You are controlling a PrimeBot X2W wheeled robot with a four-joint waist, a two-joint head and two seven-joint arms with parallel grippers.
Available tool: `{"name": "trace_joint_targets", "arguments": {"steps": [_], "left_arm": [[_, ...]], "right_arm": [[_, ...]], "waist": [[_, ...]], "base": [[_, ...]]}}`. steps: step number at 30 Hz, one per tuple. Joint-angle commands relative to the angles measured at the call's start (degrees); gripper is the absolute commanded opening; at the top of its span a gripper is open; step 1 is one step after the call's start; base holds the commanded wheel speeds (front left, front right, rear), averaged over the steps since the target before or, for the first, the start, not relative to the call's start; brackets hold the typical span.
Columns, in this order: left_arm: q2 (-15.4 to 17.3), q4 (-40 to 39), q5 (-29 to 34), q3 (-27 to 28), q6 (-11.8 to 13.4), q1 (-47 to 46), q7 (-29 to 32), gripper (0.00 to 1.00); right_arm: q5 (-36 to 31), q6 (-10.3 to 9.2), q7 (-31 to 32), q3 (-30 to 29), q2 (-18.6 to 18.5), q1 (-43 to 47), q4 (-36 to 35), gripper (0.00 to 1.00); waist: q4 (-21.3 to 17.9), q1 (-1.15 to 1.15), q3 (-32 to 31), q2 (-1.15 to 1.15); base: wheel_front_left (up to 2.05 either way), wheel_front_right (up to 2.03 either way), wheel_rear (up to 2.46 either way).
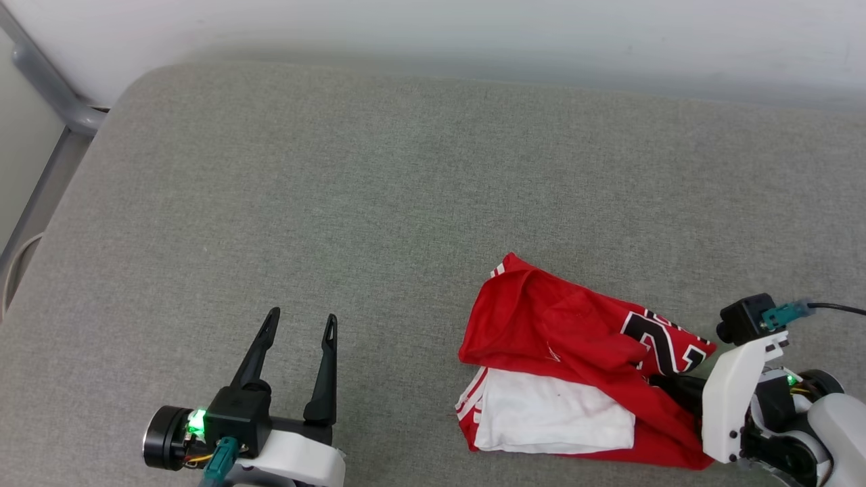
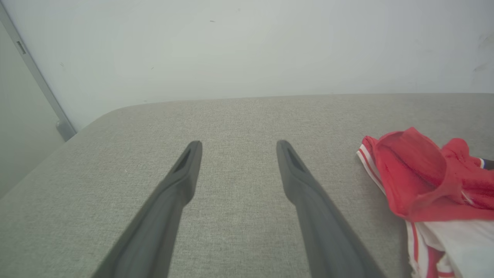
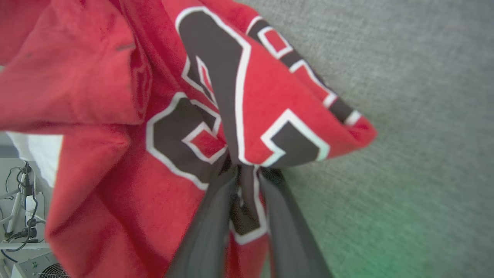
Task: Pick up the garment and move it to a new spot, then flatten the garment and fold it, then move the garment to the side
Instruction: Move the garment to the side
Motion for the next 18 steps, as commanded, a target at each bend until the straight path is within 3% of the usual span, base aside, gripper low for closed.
{"name": "trace_joint_targets", "arguments": {"steps": [1,11,18], "left_arm": [[-0.1,0.2,0.1,0.1,0.0,-0.4,-0.3,1.0],[-0.1,0.2,0.2,0.8,0.0,1.8,-0.3,1.0],[-0.1,-0.7,0.2,1.1,0.3,3.2,-0.2,1.0]], "right_arm": [[-0.9,-0.14,-0.8,2.4,0.9,1.7,2.2,0.0],[-3.6,-0.11,-10.4,1.1,-2.8,-3.8,-3.9,0.0],[-9.0,-0.11,-11.9,0.6,-8.5,-6.0,-11.0,0.0]], "waist": [[-0.3,0.01,-0.5,0.0],[-2.7,0.01,-3.6,0.0],[-6.8,0.01,-5.1,0.0]], "base": [[0.0,0.0,0.0],[0.0,0.0,0.0],[0.0,0.0,0.0]]}}
